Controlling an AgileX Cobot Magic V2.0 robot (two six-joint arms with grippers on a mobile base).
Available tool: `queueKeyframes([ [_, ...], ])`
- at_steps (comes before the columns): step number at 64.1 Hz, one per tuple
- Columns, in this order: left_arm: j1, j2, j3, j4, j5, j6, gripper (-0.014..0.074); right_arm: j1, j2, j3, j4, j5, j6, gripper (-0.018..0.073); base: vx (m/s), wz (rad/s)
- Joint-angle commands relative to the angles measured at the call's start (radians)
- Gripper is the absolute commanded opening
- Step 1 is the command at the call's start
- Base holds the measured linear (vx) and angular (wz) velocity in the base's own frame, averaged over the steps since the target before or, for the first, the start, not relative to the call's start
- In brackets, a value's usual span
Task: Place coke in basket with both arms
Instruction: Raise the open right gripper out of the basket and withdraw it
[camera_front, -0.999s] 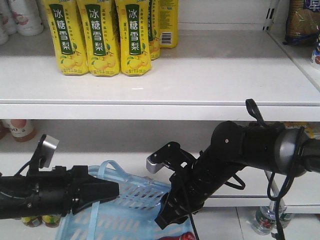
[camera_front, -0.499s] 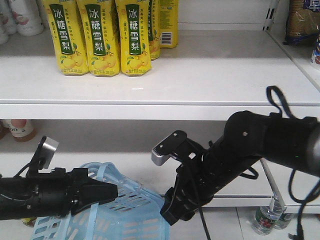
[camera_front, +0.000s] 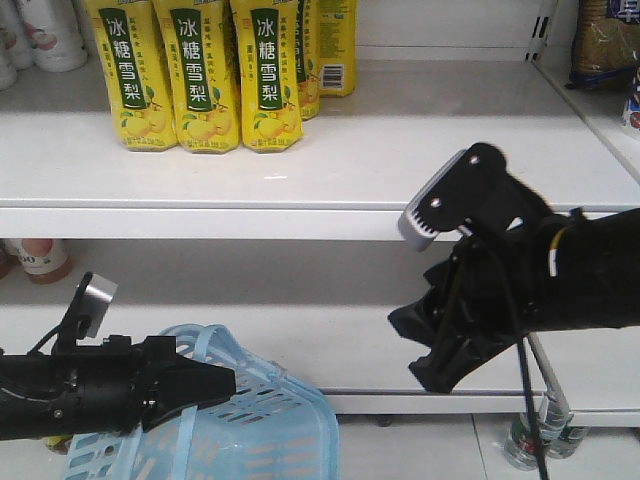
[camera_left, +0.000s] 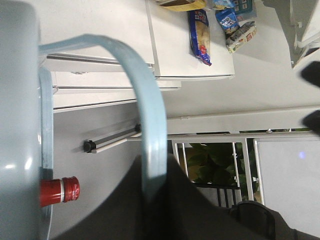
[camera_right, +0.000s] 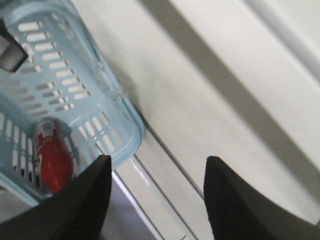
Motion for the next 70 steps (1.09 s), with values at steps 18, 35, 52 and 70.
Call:
queueKeyframes([
  [18,-0.001,-0.032,-0.031,-0.12,0.086,-0.001,-0.0006,-0.005,-0.199,-0.025,-0.143,-0.194,0.127,0.0403,0.0,0.0],
  [35,-0.001,-0.032,-0.031,-0.12,0.086,-0.001,-0.0006,-0.005,-0.294,-0.024,-0.355,-0.198,0.315,0.0403,0.0,0.0],
  [52,-0.001,-0.032,-0.031,-0.12,0.086,-0.001,-0.0006,-0.005,-0.429,0.145,-0.628,-0.269,0.615,0.0403,0.0,0.0],
  [70,-0.001,-0.032,-0.031,-0.12,0.086,-0.001,-0.0006,-0.005,-0.681,0.385,-0.935,-0.266,0.986,0.0403,0.0,0.0],
])
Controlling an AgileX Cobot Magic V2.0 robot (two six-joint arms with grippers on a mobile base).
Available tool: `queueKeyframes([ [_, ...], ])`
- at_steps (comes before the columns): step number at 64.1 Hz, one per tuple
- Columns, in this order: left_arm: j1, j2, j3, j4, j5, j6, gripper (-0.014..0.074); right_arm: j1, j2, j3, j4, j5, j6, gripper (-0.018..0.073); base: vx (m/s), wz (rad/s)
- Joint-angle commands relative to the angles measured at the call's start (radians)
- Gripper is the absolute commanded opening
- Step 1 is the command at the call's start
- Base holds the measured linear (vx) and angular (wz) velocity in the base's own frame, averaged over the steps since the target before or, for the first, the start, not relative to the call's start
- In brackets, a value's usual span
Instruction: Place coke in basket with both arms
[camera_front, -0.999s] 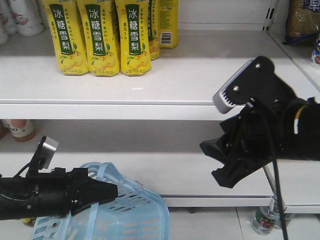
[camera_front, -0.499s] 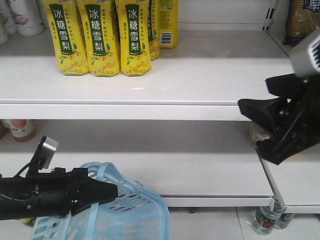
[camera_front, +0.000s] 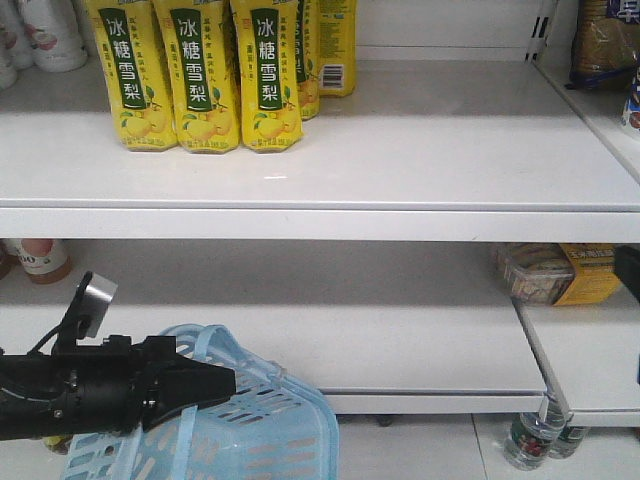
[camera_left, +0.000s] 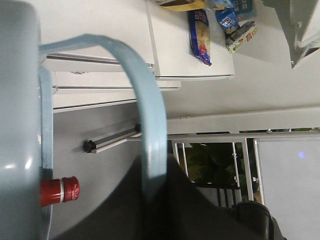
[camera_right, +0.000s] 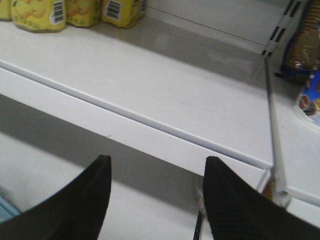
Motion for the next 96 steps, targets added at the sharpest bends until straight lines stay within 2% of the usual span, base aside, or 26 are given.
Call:
queueKeyframes([
  [1,-0.001,-0.032,-0.031,-0.12,0.086,-0.001,-0.0006,-0.005,-0.08,0.037,-0.148,-0.042,0.153,0.0403,0.0,0.0],
  [8,-0.001,-0.032,-0.031,-0.12,0.086,-0.001,-0.0006,-0.005,-0.193,0.116,-0.234,0.001,0.267,0.0403,0.0,0.0],
  [18,-0.001,-0.032,-0.031,-0.12,0.086,-0.001,-0.0006,-0.003,-0.333,0.2,-0.243,0.047,0.311,0.0403,0.0,0.0],
  [28,-0.001,-0.032,-0.031,-0.12,0.086,-0.001,-0.0006,-0.003,-0.452,0.238,-0.158,0.05,0.291,0.0403,0.0,0.0],
  [33,-0.001,-0.032,-0.031,-0.12,0.086,-0.001,-0.0006,-0.003,-0.488,0.252,-0.145,0.058,0.262,0.0403,0.0,0.0],
  [43,-0.001,-0.032,-0.031,-0.12,0.086,-0.001,-0.0006,-0.003,-0.51,0.33,-0.165,0.095,0.214,0.0403,0.0,0.0],
  [56,-0.001,-0.032,-0.031,-0.12,0.086,-0.001,-0.0006,-0.003,-0.51,0.393,-0.265,0.016,0.205,0.0403,0.0,0.0],
  [77,-0.001,-0.032,-0.031,-0.12,0.086,-0.001,-0.0006,-0.003,-0.51,0.396,-0.249,0.005,0.204,0.0396,0.0,0.0],
  [83,-0.001,-0.032,-0.031,-0.12,0.086,-0.001,-0.0006,-0.003,-0.51,0.396,-0.249,0.004,0.202,0.0341,0.0,0.0],
  [96,-0.001,-0.032,-0.031,-0.12,0.086,-0.001,-0.0006,-0.003,-0.51,0.396,-0.249,0.002,0.202,0.0046,0.0,0.0],
])
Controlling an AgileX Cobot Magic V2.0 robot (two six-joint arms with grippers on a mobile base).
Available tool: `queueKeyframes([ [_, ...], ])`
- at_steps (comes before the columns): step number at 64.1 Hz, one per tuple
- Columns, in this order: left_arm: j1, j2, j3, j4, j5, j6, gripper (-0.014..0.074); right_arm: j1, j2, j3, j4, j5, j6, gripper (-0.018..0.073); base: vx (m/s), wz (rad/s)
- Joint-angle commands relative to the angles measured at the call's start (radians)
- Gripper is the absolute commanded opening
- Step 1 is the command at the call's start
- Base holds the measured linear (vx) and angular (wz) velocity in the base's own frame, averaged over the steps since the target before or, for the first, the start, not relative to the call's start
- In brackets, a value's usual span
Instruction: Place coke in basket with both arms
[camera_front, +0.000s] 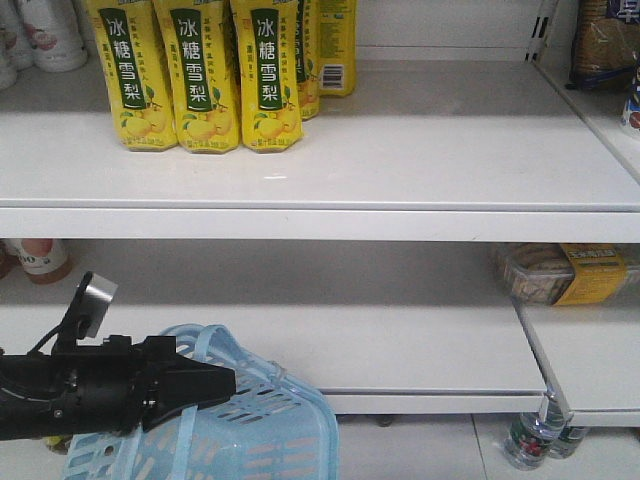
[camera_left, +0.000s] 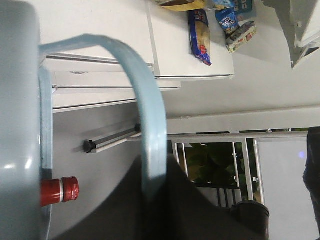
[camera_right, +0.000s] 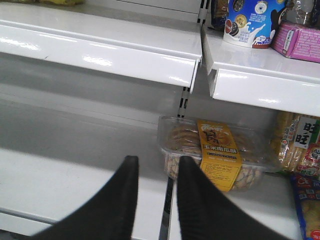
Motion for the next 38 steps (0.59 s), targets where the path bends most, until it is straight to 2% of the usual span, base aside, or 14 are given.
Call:
queueKeyframes([
  [1,-0.001,-0.032,-0.031,-0.12,0.086,-0.001,-0.0006,-0.003,0.014,-0.025,-0.043,-0.06,-0.006,0.001,0.0,0.0],
  [3,-0.001,-0.032,-0.031,-0.12,0.086,-0.001,-0.0006,-0.003,0.014,-0.025,-0.043,-0.063,-0.005,-0.0017,0.0,0.0],
  [38,-0.001,-0.032,-0.031,-0.12,0.086,-0.001,-0.0006,-0.003,0.014,-0.025,-0.044,-0.092,-0.004,-0.0009,0.0,0.0],
])
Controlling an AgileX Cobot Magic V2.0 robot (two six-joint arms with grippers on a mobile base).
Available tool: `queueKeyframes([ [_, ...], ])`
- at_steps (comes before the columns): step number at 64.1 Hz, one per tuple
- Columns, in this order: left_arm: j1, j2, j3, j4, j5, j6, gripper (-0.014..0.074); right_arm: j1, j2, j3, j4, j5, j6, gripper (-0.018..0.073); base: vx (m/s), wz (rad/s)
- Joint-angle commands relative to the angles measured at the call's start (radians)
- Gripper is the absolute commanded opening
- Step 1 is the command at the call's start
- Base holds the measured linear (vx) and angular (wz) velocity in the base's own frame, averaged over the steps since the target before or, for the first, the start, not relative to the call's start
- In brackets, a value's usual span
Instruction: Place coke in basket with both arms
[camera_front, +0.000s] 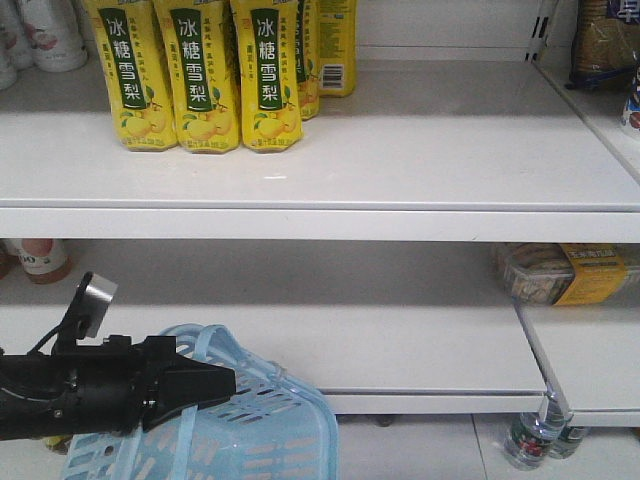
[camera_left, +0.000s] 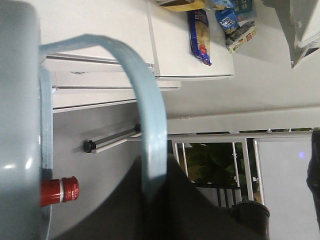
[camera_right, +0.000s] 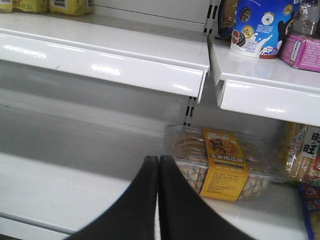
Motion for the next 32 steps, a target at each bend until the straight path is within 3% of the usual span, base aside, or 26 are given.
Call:
queueKeyframes([
  [1,-0.001,-0.032,-0.031,-0.12,0.086,-0.001,-0.0006,-0.003,0.014,-0.025,-0.043,-0.056,-0.004,-0.0009,0.0,0.0],
  [32,-0.001,-0.032,-0.031,-0.12,0.086,-0.001,-0.0006,-0.003,0.014,-0.025,-0.043,-0.056,-0.007,-0.0009,0.0,0.0],
])
